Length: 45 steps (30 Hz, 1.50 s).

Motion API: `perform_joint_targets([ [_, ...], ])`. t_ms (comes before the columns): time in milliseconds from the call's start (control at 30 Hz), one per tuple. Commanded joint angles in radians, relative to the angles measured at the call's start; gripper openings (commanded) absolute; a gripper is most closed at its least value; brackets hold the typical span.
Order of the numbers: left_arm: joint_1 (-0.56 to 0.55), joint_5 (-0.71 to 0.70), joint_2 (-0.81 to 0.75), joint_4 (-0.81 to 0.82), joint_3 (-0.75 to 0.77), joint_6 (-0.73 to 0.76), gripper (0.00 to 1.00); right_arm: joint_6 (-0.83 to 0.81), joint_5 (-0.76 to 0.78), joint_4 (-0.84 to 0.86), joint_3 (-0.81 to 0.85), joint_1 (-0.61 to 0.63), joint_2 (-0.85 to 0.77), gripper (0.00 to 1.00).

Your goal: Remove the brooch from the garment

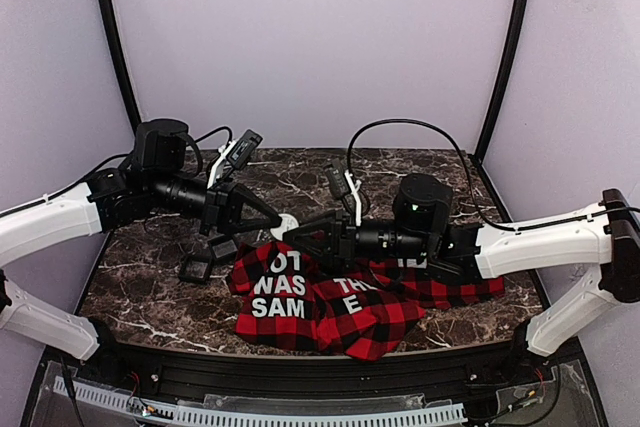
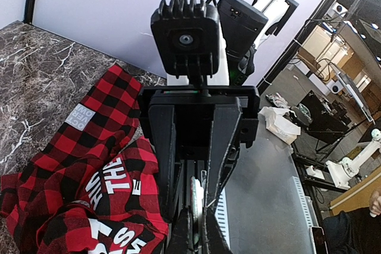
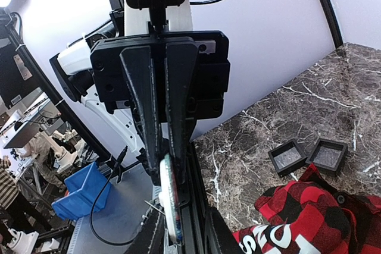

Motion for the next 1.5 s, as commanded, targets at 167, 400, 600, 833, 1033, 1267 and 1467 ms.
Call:
perform_joint_targets([
  [167, -0.017, 0.014, -0.003, -0.016, 0.001, 0.021, 0.01, 0.024, 0.055, 0.035, 0.021, -0.013, 0.014, 0.19],
  [400, -0.019, 0.009, -0.003, -0.024, 0.004, 0.028, 0.01, 0.05, 0.106, -0.005, 0.029, -0.022, 0.017, 0.16],
  [600, -0.019, 0.012, -0.002, -0.029, 0.005, 0.033, 0.01, 0.076, 0.117, -0.011, 0.029, -0.032, 0.019, 0.12],
  [833, -0.025, 0.015, 0.004, -0.039, 0.008, 0.039, 0.01, 0.077, 0.1, -0.062, 0.071, -0.034, 0.045, 0.1],
  [1033, -0.027, 0.009, 0.001, -0.044, 0.01, 0.044, 0.01, 0.112, 0.117, -0.084, 0.087, -0.042, 0.057, 0.07],
  [1267, -0.028, 0.006, 0.001, -0.048, 0.011, 0.05, 0.01, 0.178, 0.132, -0.102, 0.086, -0.066, 0.064, 0.06],
  [1467, -0.029, 0.007, 0.0, -0.054, 0.012, 0.057, 0.01, 0.237, 0.145, -0.154, 0.105, -0.092, 0.085, 0.05],
])
